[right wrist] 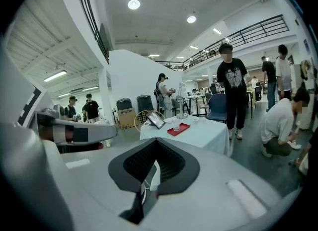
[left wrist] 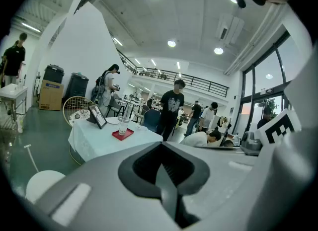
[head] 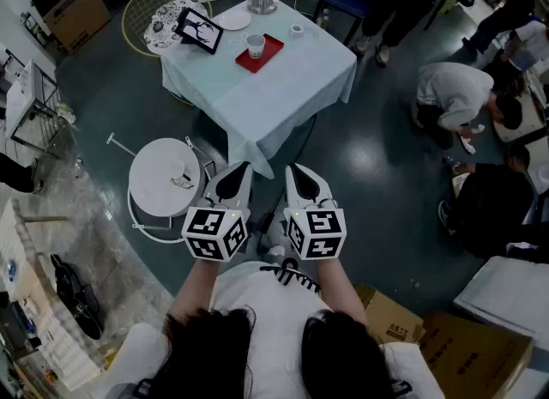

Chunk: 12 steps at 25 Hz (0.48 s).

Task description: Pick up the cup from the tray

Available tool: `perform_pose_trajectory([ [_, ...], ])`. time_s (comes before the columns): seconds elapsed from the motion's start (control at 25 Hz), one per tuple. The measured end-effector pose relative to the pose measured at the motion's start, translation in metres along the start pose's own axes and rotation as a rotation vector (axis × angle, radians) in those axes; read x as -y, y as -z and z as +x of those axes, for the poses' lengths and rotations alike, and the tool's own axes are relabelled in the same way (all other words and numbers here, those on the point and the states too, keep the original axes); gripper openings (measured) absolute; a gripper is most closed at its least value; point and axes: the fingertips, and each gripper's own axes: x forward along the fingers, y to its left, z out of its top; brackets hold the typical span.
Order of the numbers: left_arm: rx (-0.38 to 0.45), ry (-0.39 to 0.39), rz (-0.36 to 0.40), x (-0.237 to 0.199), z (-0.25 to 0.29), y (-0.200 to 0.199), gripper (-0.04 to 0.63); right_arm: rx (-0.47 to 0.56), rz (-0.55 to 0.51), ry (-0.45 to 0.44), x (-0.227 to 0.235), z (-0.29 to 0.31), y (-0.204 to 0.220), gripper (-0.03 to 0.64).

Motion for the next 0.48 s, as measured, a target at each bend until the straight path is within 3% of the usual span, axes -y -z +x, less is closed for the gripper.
perform_pose_trajectory([
  [0.48, -0.011, 0.001, 0.007, 0.0060, 0.0069, 0.0038, 0.000, -0.001, 0.010, 0.008, 0.0092, -0.0009, 0.0017, 0.023],
])
